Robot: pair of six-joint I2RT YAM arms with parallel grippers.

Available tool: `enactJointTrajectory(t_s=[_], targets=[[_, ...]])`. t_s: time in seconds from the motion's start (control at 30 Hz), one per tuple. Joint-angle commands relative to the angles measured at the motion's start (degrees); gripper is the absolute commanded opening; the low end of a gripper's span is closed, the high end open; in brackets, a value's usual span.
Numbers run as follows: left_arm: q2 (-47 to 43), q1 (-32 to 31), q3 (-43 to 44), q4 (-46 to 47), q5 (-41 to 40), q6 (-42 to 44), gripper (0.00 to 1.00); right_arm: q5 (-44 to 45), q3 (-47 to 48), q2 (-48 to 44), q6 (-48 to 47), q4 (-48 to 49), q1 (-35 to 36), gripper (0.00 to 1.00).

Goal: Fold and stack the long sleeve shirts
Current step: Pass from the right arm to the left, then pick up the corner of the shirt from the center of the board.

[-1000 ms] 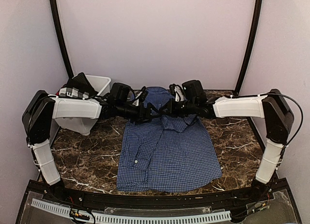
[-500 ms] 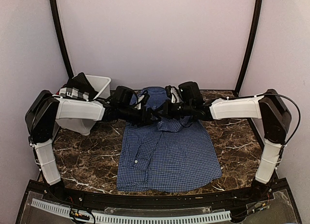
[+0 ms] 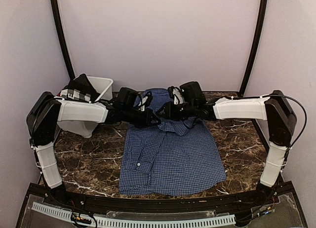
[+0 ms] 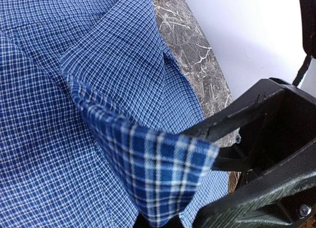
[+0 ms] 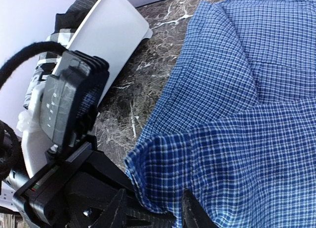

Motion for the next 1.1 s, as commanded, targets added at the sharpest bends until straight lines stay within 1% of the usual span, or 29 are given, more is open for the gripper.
enactJointTrajectory(t_s=[0.0, 0.03, 0.23, 0.37, 0.5, 0.63, 0.87, 1.07], targets=[[-0.7, 0.4, 3.4, -1.5, -2.9, 2.3, 0.00, 5.8, 0.1, -5.7, -3.7, -5.7, -1.3, 0.44], [-0.9, 0.6, 3.9, -2.1, -3.4, 2.5, 0.00, 6.6, -1.1, -7.0, -3.8, -6.6, -2.1, 0.47], [-1.1, 1.1, 8.0, -4.0, -3.9, 4.2, 0.00, 12.5, -12.3, -18.8, -3.5, -11.8, -5.8, 0.49], [-0.7, 1.3, 10.4, -4.2, -3.7, 4.6, 0.00, 17.0, -20.3, -25.6, -1.6, -17.3, -6.2, 0.49], [-0.9, 1.4, 12.7, -4.0, -4.6, 5.4, 0.00, 18.6, -28.4, -31.7, 1.7, -21.0, -6.2, 0.49], [-1.6, 1.7, 14.4, -4.1, -7.2, 6.2, 0.00, 19.1, -34.7, -36.8, 5.0, -25.1, -6.1, 0.48], [-3.9, 3.0, 15.6, -4.5, -11.6, 7.1, 0.00, 18.9, -42.9, -43.7, 10.6, -32.3, -6.0, 0.45], [-4.4, 3.8, 15.9, -4.5, -11.2, 7.1, 0.00, 16.3, -48.9, -50.1, 14.2, -35.9, -5.7, 0.39]])
